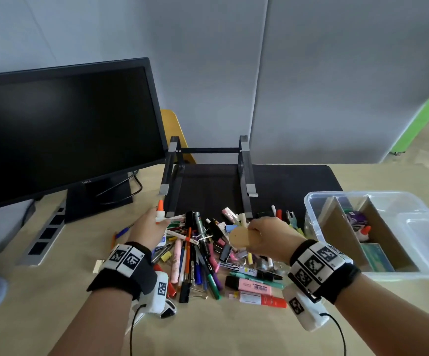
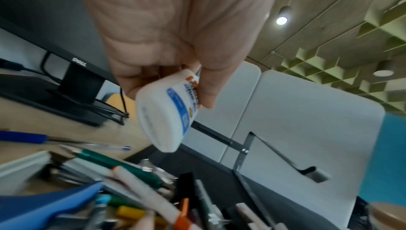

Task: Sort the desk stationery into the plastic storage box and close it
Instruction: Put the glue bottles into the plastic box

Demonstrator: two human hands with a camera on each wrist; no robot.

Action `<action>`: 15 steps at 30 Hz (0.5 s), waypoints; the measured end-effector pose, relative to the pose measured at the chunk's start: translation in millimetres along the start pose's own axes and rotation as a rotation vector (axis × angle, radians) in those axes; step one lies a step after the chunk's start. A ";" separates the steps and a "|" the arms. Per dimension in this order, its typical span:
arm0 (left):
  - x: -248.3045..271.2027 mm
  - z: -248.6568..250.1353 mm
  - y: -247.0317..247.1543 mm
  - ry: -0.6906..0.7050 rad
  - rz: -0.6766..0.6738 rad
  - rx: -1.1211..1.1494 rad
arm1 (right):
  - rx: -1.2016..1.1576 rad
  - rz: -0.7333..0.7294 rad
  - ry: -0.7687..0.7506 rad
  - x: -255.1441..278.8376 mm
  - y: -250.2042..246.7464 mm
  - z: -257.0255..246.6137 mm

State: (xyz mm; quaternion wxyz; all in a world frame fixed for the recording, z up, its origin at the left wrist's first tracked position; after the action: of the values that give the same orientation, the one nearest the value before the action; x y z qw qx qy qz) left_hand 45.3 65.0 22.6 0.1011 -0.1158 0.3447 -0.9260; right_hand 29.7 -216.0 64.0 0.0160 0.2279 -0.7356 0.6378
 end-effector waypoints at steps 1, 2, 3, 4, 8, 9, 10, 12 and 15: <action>1.7 9.5 3.7 0.020 -0.003 0.023 | -0.027 0.021 0.010 3.2 -4.2 3.5; 4.0 19.9 7.4 0.042 -0.008 0.044 | -0.056 0.042 0.023 6.8 -8.4 7.6; 6.4 30.2 11.1 0.065 -0.018 0.061 | -0.079 0.064 0.034 10.5 -12.7 12.2; 9.3 41.2 15.0 0.094 -0.030 0.071 | -0.095 0.084 0.043 14.0 -17.2 17.2; 24.1 86.1 35.7 0.206 -0.094 0.116 | -0.130 0.135 0.056 28.8 -35.0 45.7; 27.8 96.4 42.2 0.226 -0.126 0.143 | -0.128 0.148 0.058 33.0 -40.4 53.6; 31.6 106.7 48.4 0.243 -0.160 0.166 | -0.129 0.163 0.064 36.9 -45.7 61.6; 38.1 125.8 60.7 0.282 -0.216 0.197 | -0.132 0.192 0.085 44.4 -57.3 78.2; 49.2 152.2 76.0 0.357 -0.253 0.215 | -0.151 0.216 0.130 54.2 -72.1 105.7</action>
State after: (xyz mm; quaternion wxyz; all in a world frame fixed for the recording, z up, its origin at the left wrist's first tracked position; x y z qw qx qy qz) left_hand 49.9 -98.2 91.3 -0.0665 0.0191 0.2394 -0.9684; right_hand 35.0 -338.9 128.5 0.0118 0.1038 -0.7992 0.5919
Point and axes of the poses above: each hand's wrist, its own x-axis away from the middle knuckle, its own y-axis out of the palm, z = x × y, the point moved 1 cm from there along -x, towards the middle knuckle, and after that the axes turned 10 degrees about x, right-handed, at the moved point
